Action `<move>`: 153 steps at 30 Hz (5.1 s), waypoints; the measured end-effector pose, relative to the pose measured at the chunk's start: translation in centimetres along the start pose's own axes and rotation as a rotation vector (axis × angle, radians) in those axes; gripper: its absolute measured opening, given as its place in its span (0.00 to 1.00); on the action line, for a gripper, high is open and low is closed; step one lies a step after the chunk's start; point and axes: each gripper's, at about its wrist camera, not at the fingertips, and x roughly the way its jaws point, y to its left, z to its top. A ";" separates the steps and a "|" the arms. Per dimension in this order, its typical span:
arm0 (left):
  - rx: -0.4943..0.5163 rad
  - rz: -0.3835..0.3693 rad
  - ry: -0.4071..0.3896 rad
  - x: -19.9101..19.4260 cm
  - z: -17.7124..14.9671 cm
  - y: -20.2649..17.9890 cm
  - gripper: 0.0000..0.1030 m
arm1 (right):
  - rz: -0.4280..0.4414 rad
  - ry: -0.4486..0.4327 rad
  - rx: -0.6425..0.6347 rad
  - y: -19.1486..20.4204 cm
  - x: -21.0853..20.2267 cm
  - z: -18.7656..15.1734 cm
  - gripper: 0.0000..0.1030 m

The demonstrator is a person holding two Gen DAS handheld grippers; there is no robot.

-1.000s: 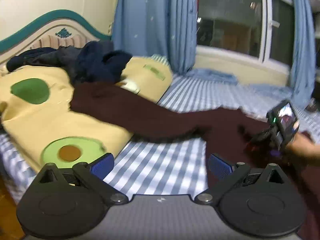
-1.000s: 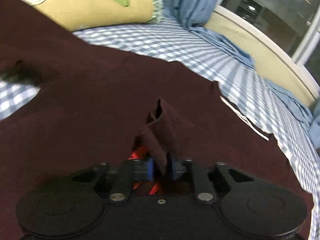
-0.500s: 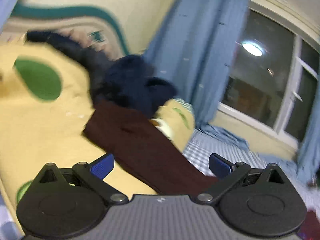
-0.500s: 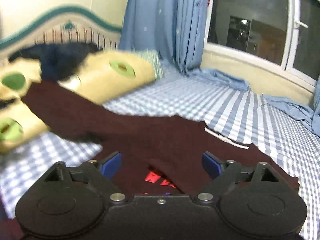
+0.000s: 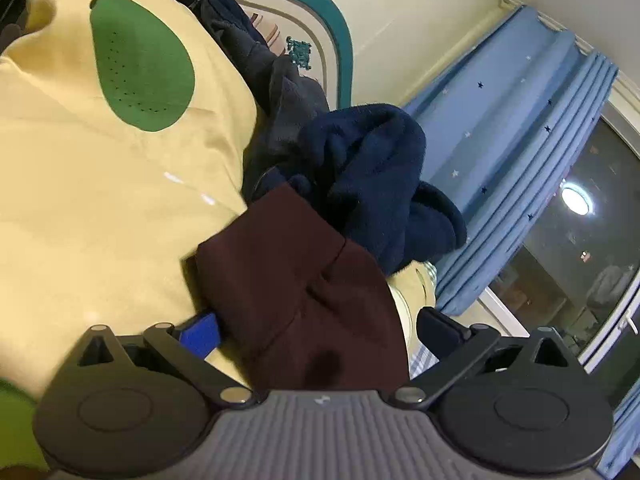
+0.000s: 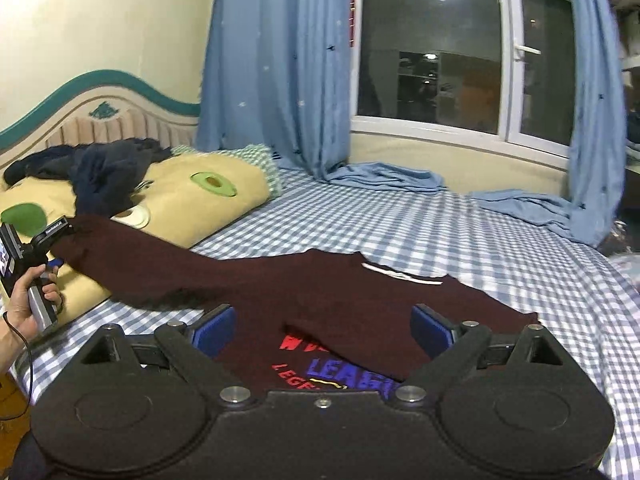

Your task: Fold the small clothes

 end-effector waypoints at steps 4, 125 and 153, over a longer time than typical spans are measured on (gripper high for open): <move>-0.016 0.053 0.002 0.2 0.0 -0.3 0.52 | -0.034 -0.006 0.028 -0.9 -0.4 -0.1 0.92; 2.174 -0.482 -0.108 -36.8 -35.6 -14.3 0.94 | -0.008 0.239 0.330 -8.3 -12.3 -14.0 0.92; 1.669 -0.649 0.251 -29.4 -24.0 -31.9 0.05 | -0.266 0.321 -0.441 -2.4 -11.1 -23.3 0.72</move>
